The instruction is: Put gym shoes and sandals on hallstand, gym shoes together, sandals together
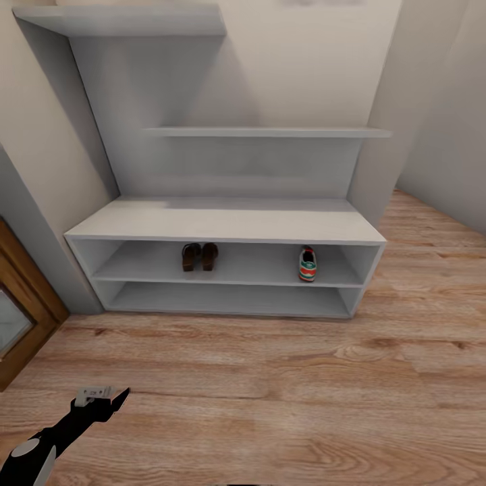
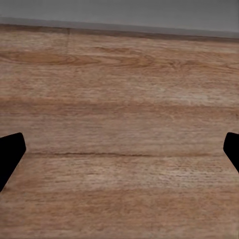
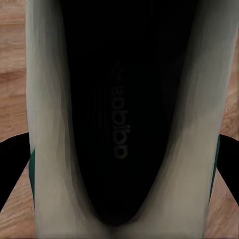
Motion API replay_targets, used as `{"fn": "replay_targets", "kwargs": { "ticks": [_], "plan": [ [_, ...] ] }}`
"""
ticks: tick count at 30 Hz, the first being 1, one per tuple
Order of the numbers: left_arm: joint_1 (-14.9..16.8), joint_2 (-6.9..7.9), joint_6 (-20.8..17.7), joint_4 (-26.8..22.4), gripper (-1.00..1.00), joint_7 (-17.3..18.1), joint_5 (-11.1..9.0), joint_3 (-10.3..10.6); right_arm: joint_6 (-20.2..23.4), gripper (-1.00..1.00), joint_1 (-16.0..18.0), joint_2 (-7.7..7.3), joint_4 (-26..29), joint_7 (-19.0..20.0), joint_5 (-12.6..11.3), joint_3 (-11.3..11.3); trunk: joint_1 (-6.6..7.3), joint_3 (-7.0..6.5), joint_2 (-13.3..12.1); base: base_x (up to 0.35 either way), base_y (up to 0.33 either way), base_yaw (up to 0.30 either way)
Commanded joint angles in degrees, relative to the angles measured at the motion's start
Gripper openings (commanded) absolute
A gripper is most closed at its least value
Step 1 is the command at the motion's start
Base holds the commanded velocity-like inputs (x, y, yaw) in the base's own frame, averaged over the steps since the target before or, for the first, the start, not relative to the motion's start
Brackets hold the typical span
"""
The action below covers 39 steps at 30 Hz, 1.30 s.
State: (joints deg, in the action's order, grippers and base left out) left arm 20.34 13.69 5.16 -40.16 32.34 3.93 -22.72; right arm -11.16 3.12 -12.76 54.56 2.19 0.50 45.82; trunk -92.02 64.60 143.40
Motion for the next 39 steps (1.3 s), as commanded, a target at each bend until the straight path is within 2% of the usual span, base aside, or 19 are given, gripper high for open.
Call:
{"fn": "replay_targets", "kwargs": {
  "ticks": [1, 7, 10, 14, 15, 17, 18, 20, 22, 23, 24, 25, 27, 29, 30, 32, 33, 39],
  "plan": [
    [0.05, -0.04, 0.45, 0.08, 1.00, 0.27, 0.41, -0.22, -0.17, -1.00, 0.04, 0.01, 0.02, 0.27, 0.03, 0.15, 0.01, 0.04, 0.02, 0.000, 0.300, -0.003],
    [0.05, -0.05, 0.71, 0.00, 1.00, 0.27, 0.31, -0.22, -0.18, -1.00, 0.04, 0.15, 0.16, 0.23, -0.06, -0.36, 0.01, 0.04, 0.02, 0.000, 0.095, -0.001],
    [0.05, -0.04, 0.73, 0.00, 1.00, 0.27, 0.32, -0.22, -0.18, -1.00, 0.04, 1.67, 0.21, 0.18, -0.06, -2.66, 0.01, 0.04, 0.02, 0.000, 0.001, 0.000],
    [0.05, -0.15, 0.77, 0.06, 1.00, 0.31, 0.39, -0.17, -0.18, -1.00, 0.04, 2.11, 0.18, 0.15, -0.04, -2.90, 0.01, 0.04, 0.02, 0.000, 0.000, 0.000],
    [0.05, -0.23, 0.81, 0.01, 1.00, 0.35, 0.46, -0.11, -0.13, -1.00, 0.04, 4.39, -0.40, -0.04, 0.10, -4.86, 0.01, 0.04, 0.02, 0.000, 0.000, 0.000],
    [0.05, -0.24, 0.81, 0.00, 1.00, 0.35, 0.40, -0.13, -0.06, -1.00, 0.05, 5.94, -1.32, -0.29, 0.09, -11.14, 0.01, 0.04, 0.02, 0.000, 0.000, 0.000],
    [0.05, -0.24, 0.83, 0.01, 1.00, 0.41, 0.49, -0.11, 0.15, -1.00, 0.18, 6.66, -1.51, -0.72, 0.03, -20.33, 0.01, 0.04, 0.02, 0.000, 0.000, 0.000],
    [0.02, -0.23, 0.89, 0.06, 1.00, 0.53, 0.64, -0.01, 0.96, -1.00, 1.04, 6.92, -1.45, -2.01, -0.05, -26.93, 0.01, 0.04, 0.02, 0.000, 0.000, 0.000],
    [-0.03, -0.20, 0.93, 0.07, 1.00, 0.63, 0.67, 0.08, 1.99, -1.00, 2.11, 7.08, -1.48, -2.84, -0.09, -29.72, 0.01, 0.04, 0.02, 0.000, 0.000, 0.000],
    [-0.15, -0.20, 0.97, 0.07, 1.00, 0.99, 0.73, 0.18, 3.76, -1.00, 3.67, 7.26, -1.54, -3.59, -0.11, -32.24, 0.01, 0.04, 0.02, 0.000, 0.000, 0.000],
    [-0.28, -0.19, 0.99, 0.06, 1.00, 1.32, 0.74, 0.24, 4.92, -1.00, 4.59, 7.39, -1.60, -3.89, -0.12, -33.44, 0.01, 0.04, 0.02, 0.000, 0.000, 0.000],
    [-0.64, -0.18, 1.11, 0.00, 1.00, 2.32, 0.77, 0.38, 7.74, -1.00, 6.67, 7.78, -1.73, -4.33, -0.13, -35.70, 0.01, 0.04, 0.02, 0.000, 0.000, 0.000],
    [-1.21, -0.15, 2.06, -0.09, 1.00, 4.73, 0.79, 0.52, 12.62, -1.00, 9.97, 8.70, -1.91, -4.70, -0.14, -38.58, 0.01, 0.04, 0.02, 0.000, 0.000, 0.000],
    [-1.49, -0.12, 3.42, -0.07, 1.00, 6.83, 0.85, 0.57, 15.79, -1.00, 12.02, 9.57, -2.00, -4.86, -0.11, -40.01, 0.01, 0.04, 0.02, 0.000, 0.000, 0.000],
    [-1.68, -0.10, 5.06, -0.05, 1.00, 9.07, 0.92, 0.57, 18.60, -1.00, 13.88, 10.58, -2.05, -4.99, -0.09, -40.99, 0.01, 0.04, 0.02, 0.000, 0.000, 0.000],
    [-1.81, -0.07, 6.58, -0.01, 1.00, 11.25, 0.98, 0.57, 20.91, -1.00, 15.57, 11.71, -2.10, -5.09, -0.08, -41.62, 0.01, 0.04, 0.02, 0.000, 0.000, 0.000],
    [-1.92, -0.04, 7.75, 0.02, 1.00, 13.26, 1.01, 0.57, 22.71, -1.00, 17.22, 12.90, -2.13, -5.16, -0.04, -42.04, 0.01, 0.04, 0.02, 0.000, 0.000, 0.000],
    [-2.53, -0.12, 9.77, -0.04, 1.00, 19.65, 1.26, 0.69, 27.28, -1.00, 23.30, 17.42, -2.61, -5.28, 0.19, -42.75, 0.01, 0.04, 0.02, 0.000, 0.000, 0.000]
  ]
}}
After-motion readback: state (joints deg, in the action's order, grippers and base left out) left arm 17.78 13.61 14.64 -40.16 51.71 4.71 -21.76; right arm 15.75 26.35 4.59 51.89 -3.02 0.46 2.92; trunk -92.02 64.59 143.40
